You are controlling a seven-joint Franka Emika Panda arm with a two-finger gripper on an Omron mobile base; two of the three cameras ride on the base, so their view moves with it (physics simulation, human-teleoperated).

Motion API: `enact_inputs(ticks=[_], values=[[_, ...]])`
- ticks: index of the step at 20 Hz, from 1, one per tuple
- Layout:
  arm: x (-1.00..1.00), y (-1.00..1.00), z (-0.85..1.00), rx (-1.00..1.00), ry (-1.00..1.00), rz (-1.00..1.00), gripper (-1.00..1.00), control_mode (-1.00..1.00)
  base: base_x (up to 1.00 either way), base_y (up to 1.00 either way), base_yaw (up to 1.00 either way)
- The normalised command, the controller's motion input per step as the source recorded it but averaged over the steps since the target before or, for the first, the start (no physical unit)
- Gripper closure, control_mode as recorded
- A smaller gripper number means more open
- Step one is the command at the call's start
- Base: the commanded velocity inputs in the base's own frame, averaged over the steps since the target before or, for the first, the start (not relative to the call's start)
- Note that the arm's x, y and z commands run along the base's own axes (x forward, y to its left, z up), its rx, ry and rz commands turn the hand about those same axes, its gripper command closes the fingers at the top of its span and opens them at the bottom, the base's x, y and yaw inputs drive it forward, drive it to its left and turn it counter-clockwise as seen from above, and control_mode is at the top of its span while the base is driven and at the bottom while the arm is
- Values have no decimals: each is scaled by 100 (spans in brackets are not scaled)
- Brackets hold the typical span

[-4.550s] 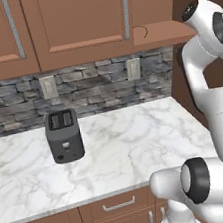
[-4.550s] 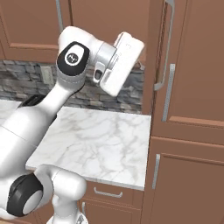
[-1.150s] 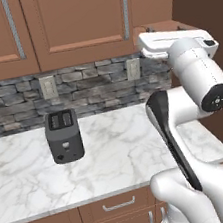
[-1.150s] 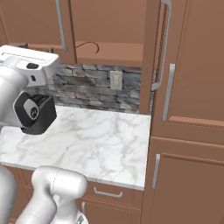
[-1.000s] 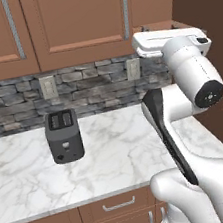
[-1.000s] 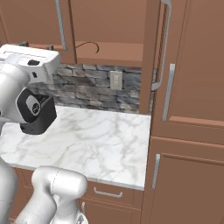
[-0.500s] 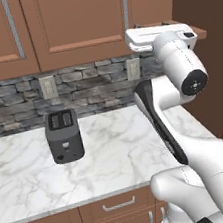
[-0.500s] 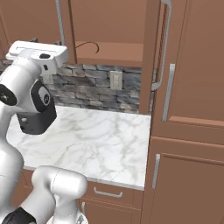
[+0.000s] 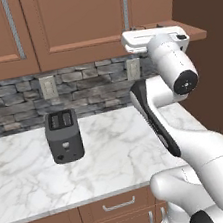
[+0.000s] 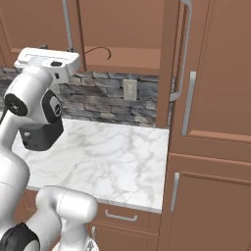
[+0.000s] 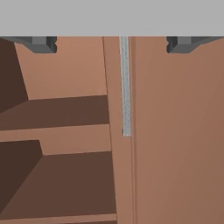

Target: Open the cabinet and move the ladle to the pot. Then close the cabinet.

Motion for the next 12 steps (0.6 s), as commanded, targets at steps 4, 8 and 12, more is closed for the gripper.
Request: enact_inputs(ticks=[4, 8, 12], values=[[21, 3, -2, -2, 0, 0, -100, -100, 0, 0, 0], [31, 0, 0, -2, 0, 0, -100, -100, 0, 0, 0], [33, 0, 0, -2, 0, 0, -100, -100, 0, 0, 0]])
